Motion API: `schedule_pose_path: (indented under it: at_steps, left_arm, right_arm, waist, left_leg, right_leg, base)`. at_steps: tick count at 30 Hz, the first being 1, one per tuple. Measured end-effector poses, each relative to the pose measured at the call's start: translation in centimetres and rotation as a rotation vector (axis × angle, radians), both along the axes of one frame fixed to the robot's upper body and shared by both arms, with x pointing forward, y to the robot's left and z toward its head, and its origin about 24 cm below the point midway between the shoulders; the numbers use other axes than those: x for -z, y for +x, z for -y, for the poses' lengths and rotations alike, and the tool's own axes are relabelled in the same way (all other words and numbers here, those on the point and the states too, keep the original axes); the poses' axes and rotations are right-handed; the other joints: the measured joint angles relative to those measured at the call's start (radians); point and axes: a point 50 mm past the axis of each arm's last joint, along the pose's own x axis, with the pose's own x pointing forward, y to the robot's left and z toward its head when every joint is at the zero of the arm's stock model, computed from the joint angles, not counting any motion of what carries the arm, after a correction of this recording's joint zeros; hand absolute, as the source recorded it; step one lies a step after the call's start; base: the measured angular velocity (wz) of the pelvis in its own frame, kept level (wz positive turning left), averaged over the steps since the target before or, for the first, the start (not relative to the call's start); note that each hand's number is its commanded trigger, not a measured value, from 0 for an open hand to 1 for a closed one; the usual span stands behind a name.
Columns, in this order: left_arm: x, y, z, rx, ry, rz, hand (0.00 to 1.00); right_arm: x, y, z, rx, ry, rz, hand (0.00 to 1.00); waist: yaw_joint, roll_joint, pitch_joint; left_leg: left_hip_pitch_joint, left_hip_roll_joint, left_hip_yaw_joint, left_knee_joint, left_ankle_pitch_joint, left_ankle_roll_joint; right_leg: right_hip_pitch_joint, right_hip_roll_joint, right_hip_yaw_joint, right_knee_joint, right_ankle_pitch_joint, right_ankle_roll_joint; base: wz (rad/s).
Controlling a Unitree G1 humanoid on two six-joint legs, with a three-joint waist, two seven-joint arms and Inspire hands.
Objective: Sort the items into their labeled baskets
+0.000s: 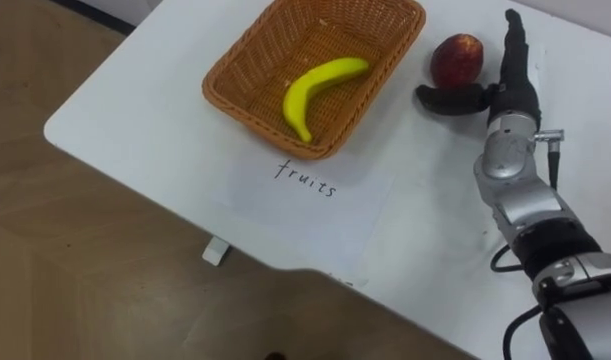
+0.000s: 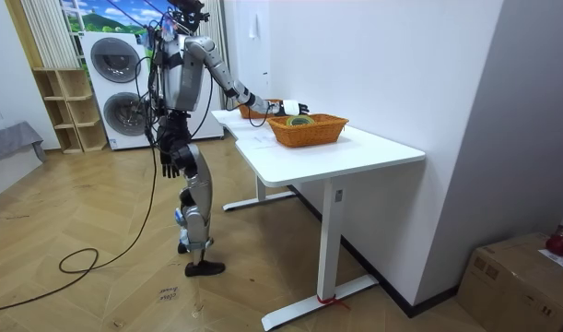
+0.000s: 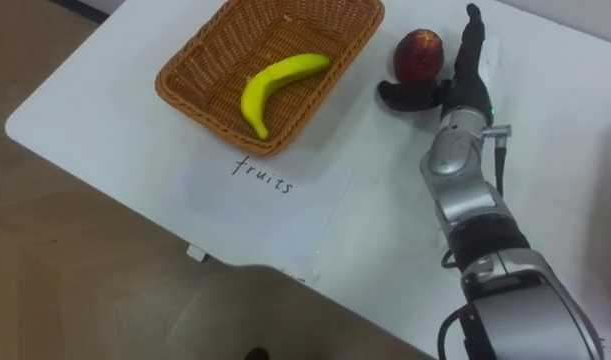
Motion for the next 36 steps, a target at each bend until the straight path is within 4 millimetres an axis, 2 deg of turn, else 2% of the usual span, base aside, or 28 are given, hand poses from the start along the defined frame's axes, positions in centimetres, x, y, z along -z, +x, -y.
schedule_pose_path:
  at_steps: [24,26,27,28,29,36]
  left_arm:
    - [0.0,0.2,-0.1,-0.007,-0.007,0.0,0.0]
    - [0.0,0.2,-0.1,-0.007,-0.007,0.0,0.0]
    - [0.0,0.2,-0.1,-0.007,-0.007,0.0,0.0]
    - [0.0,0.2,-0.1,-0.007,-0.007,0.0,0.0]
    - [0.0,0.2,-0.1,-0.007,-0.007,0.0,0.0]
    - [0.0,0.2,-0.1,-0.006,-0.007,0.001,0.0]
  right_arm:
    - [0.8,0.0,0.4,-0.071,-0.007,-0.083,0.0]
    - [0.9,0.0,0.4,-0.072,-0.007,-0.087,0.17]
    - [0.9,0.0,0.4,-0.074,-0.006,-0.089,0.22]
    - [0.9,0.0,0.4,-0.075,-0.008,-0.091,0.57]
    - [0.9,0.0,0.4,-0.075,-0.009,-0.093,1.0]
    - [0.3,-0.1,1.9,-0.041,-0.092,-0.079,1.0]
  waist:
    - [0.004,-0.006,0.0022]
    - [0.004,-0.006,0.0023]
    - [0.004,-0.006,0.0023]
    - [0.004,-0.006,0.0023]
    - [0.004,-0.006,0.0024]
    - [0.005,-0.014,0.0073]
  left_leg:
    - [0.002,-0.001,-0.002,0.001,0.0,0.0]
    - [0.002,-0.001,-0.002,0.002,0.0,0.0]
    - [0.002,-0.001,-0.002,0.002,0.0,0.0]
    - [0.002,-0.001,-0.002,0.002,0.0,0.0]
    - [0.002,-0.001,-0.003,0.003,0.0,0.0]
    - [0.001,-0.001,-0.003,0.002,0.0,0.0]
  right_leg:
    - [0.001,-0.002,-0.001,0.014,0.0,0.0]
    - [0.001,-0.002,-0.001,0.015,0.0,0.0]
    - [0.001,-0.002,-0.001,0.015,0.0,0.0]
    - [0.001,-0.002,-0.001,0.016,0.0,0.0]
    - [0.001,-0.003,-0.001,0.017,0.0,0.0]
    - [0.001,-0.003,0.0,0.019,0.0,0.0]
  base:
    - [0.0]
    - [0.0]
    - [0.0]
    - [0.0]
    - [0.0]
    - [0.0]
